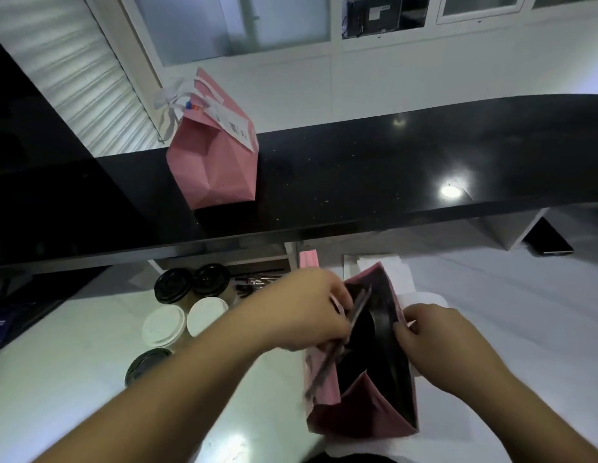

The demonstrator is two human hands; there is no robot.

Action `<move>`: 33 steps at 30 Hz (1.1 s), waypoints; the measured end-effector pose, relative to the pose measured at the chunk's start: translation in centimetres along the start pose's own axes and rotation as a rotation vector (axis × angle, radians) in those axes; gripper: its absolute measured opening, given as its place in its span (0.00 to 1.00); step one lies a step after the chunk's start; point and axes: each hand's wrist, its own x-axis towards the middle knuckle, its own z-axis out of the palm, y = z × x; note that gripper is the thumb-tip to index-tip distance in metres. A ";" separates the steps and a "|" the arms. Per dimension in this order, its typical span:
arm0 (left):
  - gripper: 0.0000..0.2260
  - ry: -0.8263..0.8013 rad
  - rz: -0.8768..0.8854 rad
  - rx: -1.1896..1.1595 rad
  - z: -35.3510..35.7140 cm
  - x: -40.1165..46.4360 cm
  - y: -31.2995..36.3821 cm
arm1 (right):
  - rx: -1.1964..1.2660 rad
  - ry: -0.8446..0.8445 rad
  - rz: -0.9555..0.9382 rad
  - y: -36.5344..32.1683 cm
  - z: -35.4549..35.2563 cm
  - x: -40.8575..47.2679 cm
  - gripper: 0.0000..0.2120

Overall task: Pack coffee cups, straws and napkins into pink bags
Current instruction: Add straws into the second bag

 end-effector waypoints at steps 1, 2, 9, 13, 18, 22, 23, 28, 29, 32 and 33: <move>0.06 -0.011 -0.002 0.058 0.7 1.1 0.5 | 0.001 -0.001 -0.002 0.0 0.0 -0.1 0.18; 0.05 -0.021 0.000 0.099 1.3 2.3 0.9 | 0.003 -0.002 -0.003 0.0 -0.1 -0.2 0.18; 0.08 -0.061 -0.002 0.294 5.0 7.1 2.6 | 0.010 -0.013 -0.012 0.2 -0.6 -0.4 0.14; 0.07 0.004 0.010 0.291 6.0 7.6 2.4 | -0.011 -0.011 -0.010 0.6 -0.6 -0.4 0.13; 0.07 0.078 0.027 0.113 5.4 6.6 1.9 | -0.026 -0.007 -0.016 0.9 -0.6 -0.4 0.14; 0.07 0.279 0.076 -0.134 3.9 3.5 0.1 | -0.028 0.015 -0.052 1.1 -0.8 -0.2 0.13; 0.06 0.354 0.081 -0.124 3.5 2.5 -0.6 | -0.020 0.020 -0.065 1.0 -0.9 -0.2 0.14; 0.11 0.478 -0.078 -0.039 3.6 -2.0 -4.9 | -0.091 0.077 -0.182 -0.4 -1.5 0.4 0.16; 0.16 0.453 -0.108 -0.021 4.2 -2.5 -5.6 | -0.107 0.092 -0.202 -1.0 -1.6 0.6 0.16; 0.22 0.390 -0.187 -0.025 6.4 -3.5 -6.3 | -0.135 0.149 -0.265 -2.7 -1.8 1.3 0.19; 0.22 0.390 -0.205 -0.039 7.2 -3.6 -6.2 | -0.149 0.162 -0.291 -3.1 -1.7 1.7 0.20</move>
